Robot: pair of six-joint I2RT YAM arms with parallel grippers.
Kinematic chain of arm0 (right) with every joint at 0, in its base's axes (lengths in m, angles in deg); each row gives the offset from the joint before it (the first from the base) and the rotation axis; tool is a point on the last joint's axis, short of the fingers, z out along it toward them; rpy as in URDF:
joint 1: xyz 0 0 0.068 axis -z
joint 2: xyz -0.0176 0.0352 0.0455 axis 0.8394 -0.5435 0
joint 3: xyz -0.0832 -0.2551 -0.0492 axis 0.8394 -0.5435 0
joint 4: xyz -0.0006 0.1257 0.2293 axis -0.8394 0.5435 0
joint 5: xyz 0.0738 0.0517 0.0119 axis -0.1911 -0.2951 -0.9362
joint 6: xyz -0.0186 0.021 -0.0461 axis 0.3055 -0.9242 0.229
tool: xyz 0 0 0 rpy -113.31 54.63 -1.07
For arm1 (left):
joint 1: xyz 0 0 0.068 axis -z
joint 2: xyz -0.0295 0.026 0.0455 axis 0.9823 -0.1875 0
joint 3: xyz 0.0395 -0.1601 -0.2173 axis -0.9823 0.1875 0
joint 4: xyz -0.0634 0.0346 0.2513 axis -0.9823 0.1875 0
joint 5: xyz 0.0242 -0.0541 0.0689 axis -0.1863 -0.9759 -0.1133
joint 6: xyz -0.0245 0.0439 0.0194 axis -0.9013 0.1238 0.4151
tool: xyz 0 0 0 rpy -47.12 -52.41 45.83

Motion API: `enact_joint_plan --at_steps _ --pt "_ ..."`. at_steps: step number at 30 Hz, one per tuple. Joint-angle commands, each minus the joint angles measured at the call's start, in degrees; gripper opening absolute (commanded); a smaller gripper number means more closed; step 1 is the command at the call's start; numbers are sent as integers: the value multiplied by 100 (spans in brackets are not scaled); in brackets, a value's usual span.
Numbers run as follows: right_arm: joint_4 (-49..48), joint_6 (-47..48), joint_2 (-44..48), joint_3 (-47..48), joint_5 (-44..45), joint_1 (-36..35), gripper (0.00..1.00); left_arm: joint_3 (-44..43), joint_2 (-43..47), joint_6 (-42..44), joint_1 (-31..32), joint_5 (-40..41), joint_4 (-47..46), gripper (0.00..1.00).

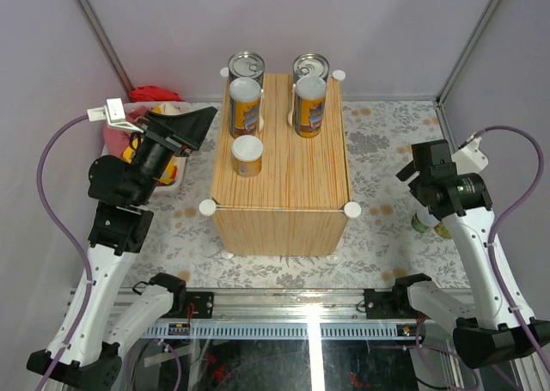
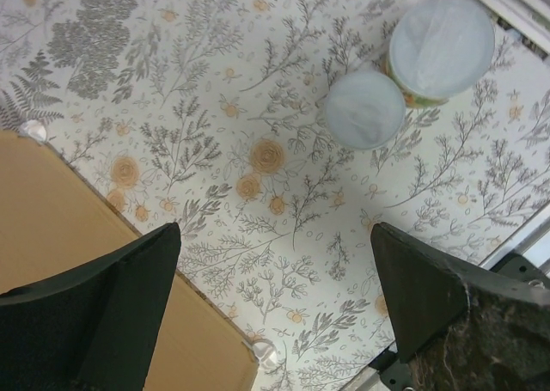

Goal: Place and organize the canned foods onto the counter

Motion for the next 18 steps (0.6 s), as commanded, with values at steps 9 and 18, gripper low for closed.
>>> enact_joint_plan --at_steps 9,18 --pt "-877 -1223 9 -1514 -803 1148 99 115 110 170 23 -52 -86 94" --pt "-1521 -1262 -310 -1947 -687 1596 99 165 113 188 18 -11 -51 94"
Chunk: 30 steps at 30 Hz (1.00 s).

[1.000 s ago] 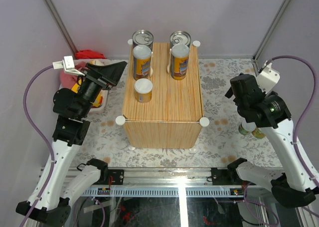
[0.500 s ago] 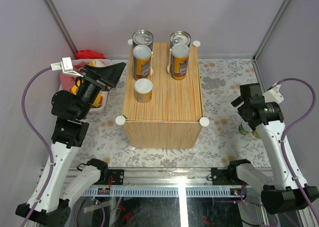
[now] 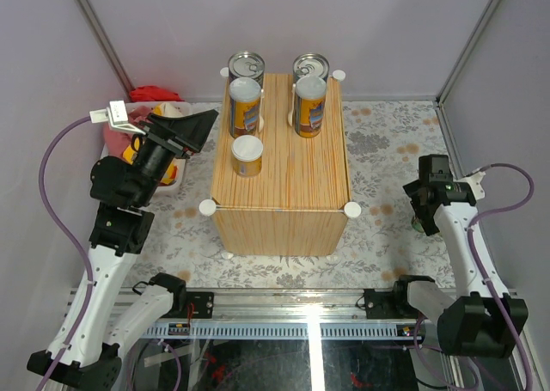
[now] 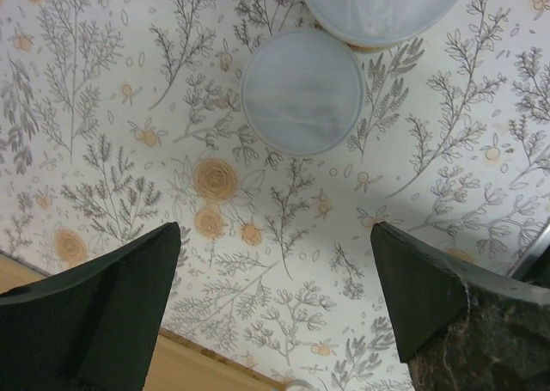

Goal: Place and organize the canned foods onto the counter

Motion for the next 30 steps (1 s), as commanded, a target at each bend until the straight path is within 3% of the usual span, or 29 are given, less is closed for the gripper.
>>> enact_joint_plan --at_steps 1,11,25,30 --pt "-481 -205 -189 23 175 182 100 51 48 113 18 -18 -109 94" --pt "-879 -109 -577 -141 245 726 99 49 32 94 18 -24 -108 94" --pt "-1533 -115 -1387 -361 -365 1319 100 102 -33 112 18 -51 -92 94" --pt "-1778 14 -1516 -464 -368 1345 95 184 -59 112 18 -42 -114 94"
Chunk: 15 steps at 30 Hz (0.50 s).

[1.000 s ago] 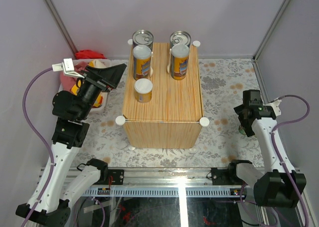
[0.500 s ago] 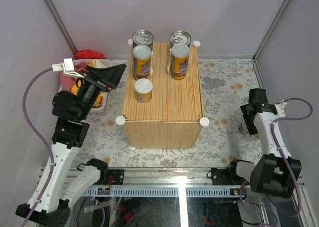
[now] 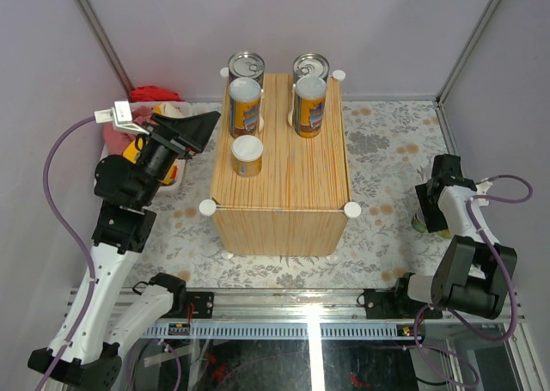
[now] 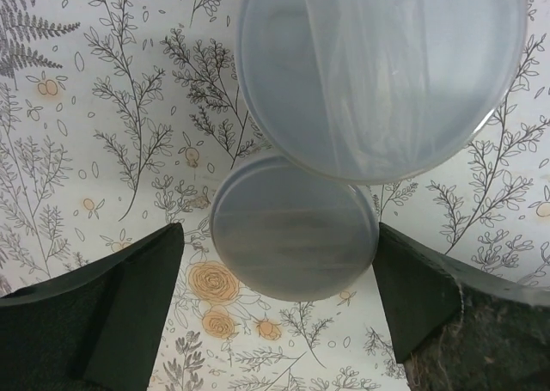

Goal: Place and organize the canned foods onto the counter

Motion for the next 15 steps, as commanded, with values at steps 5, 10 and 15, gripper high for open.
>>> enact_joint_plan --at_steps 5,10,15 --pt "-383 168 -161 -110 32 50 88 179 -62 66 18 -43 -208 94" --pt "-448 407 -276 -61 66 48 74 225 -112 57 24 -40 -269 94" --pt "-489 705 -315 -2 -13 47 40 244 -148 51 19 -56 -303 94"
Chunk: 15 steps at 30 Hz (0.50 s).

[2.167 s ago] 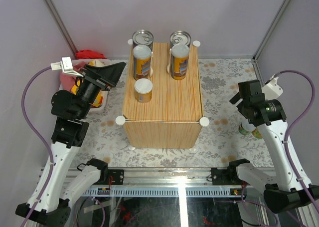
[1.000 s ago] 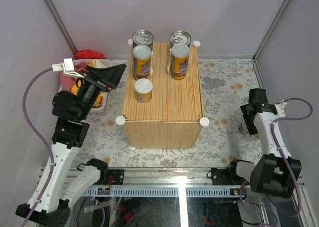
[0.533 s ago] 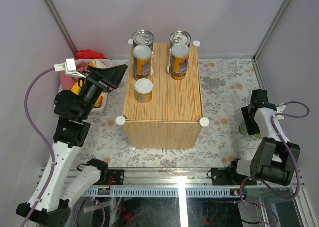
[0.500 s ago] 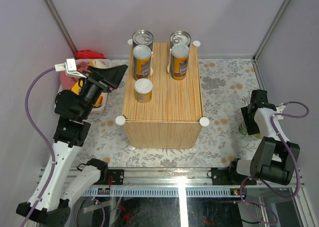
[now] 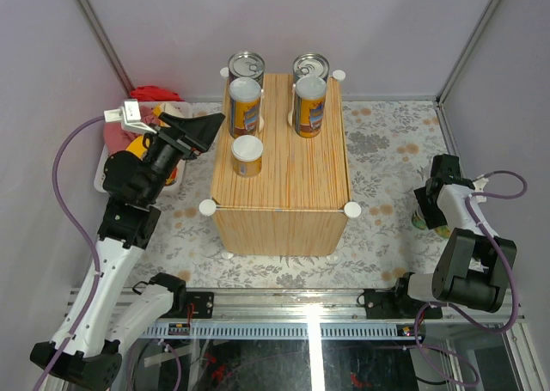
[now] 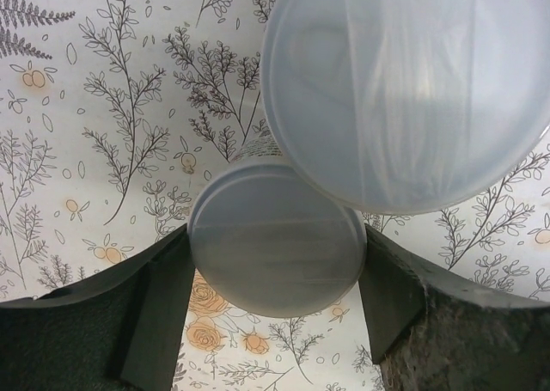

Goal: Place and organize the canned foods onto the counter

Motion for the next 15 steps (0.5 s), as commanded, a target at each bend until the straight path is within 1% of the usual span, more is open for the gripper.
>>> enact_joint_plan --at_steps 1,5,7,11,15 --pt "-136 356 -51 117 18 24 35 39 -13 51 20 -61 -278 94" --pt "-115 668 37 179 12 23 22 39 17 59 19 -63 -261 94" --pt "-144 808 118 188 -54 24 14 39 44 59 18 -74 -247 94" --pt "-169 1142 305 309 -308 7 3 9 79 50 21 -77 -230 94" --pt "-165 1470 438 627 -374 -239 0 -46 117 63 23 -107 -164 94"
